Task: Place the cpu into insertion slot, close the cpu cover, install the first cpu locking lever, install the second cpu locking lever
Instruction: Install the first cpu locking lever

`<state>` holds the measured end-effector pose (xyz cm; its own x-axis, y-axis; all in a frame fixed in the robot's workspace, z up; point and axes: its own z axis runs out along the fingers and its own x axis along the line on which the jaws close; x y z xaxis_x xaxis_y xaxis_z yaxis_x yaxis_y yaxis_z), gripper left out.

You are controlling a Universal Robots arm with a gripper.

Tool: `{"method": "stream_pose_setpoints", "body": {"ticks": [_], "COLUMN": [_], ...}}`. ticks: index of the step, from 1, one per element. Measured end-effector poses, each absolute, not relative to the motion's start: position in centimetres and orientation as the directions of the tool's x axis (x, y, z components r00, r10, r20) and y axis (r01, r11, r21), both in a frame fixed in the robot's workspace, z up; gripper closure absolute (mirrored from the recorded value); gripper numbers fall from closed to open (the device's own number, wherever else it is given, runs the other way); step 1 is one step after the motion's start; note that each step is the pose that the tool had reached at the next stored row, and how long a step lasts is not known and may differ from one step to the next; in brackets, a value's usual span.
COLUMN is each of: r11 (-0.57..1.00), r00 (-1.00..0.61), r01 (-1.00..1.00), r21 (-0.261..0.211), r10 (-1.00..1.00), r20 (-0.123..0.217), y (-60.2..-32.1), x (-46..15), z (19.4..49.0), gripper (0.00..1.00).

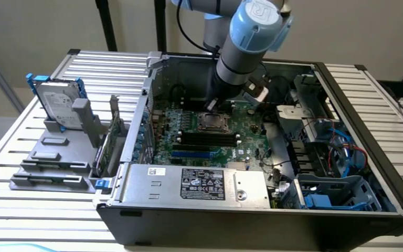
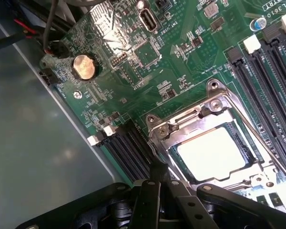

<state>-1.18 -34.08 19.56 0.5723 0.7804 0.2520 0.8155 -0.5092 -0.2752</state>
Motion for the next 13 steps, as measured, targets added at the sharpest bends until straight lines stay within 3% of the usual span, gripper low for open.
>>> {"method": "stream_pose_setpoints", "body": {"ticks": [13], "r11": [-0.507], "r00": [0.569], "r01": [0.818], "r21": [-0.273], "r10": [0.784], "r20": [0.248], "y": [-34.09], "x": [-0.48], "z": [19.38], "gripper": [0.89]}}
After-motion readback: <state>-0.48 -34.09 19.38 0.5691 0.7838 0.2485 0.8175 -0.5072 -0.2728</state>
